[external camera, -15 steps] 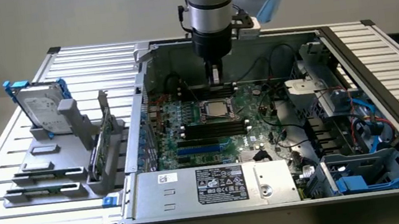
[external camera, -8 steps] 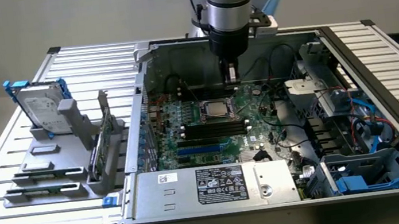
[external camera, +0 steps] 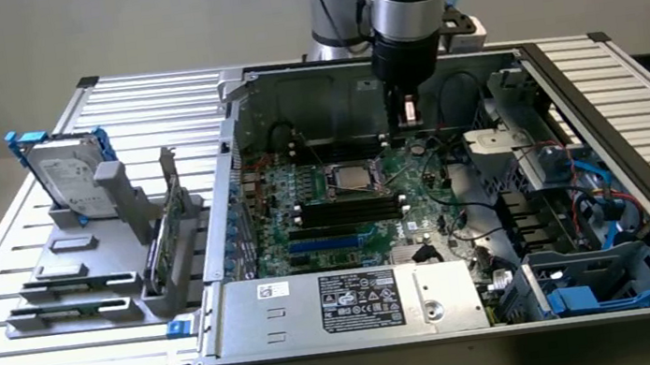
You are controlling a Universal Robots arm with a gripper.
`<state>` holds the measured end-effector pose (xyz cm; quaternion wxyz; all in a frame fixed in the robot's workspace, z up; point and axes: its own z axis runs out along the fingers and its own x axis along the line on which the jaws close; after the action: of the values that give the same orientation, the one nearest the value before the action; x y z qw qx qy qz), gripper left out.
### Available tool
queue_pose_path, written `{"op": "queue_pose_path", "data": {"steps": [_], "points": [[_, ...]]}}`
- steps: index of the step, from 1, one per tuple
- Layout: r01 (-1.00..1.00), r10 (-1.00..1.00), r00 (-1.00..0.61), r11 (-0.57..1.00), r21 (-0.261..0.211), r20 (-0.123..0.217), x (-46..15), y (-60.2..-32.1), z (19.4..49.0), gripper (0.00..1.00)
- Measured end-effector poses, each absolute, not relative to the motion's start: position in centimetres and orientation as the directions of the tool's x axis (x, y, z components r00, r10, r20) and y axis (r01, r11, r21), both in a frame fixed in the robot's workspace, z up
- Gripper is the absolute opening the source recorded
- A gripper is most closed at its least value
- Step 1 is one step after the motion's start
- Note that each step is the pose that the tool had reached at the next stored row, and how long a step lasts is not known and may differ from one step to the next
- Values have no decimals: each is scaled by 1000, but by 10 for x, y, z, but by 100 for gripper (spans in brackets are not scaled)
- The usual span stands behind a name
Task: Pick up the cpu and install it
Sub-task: 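Close the cpu cover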
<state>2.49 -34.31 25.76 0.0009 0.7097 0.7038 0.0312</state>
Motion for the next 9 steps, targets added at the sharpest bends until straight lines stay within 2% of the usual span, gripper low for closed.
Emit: {"op": "queue_pose_path", "data": {"steps": [9], "points": [[999,999,3,-5,45,43,57,-343,258,11]]}}
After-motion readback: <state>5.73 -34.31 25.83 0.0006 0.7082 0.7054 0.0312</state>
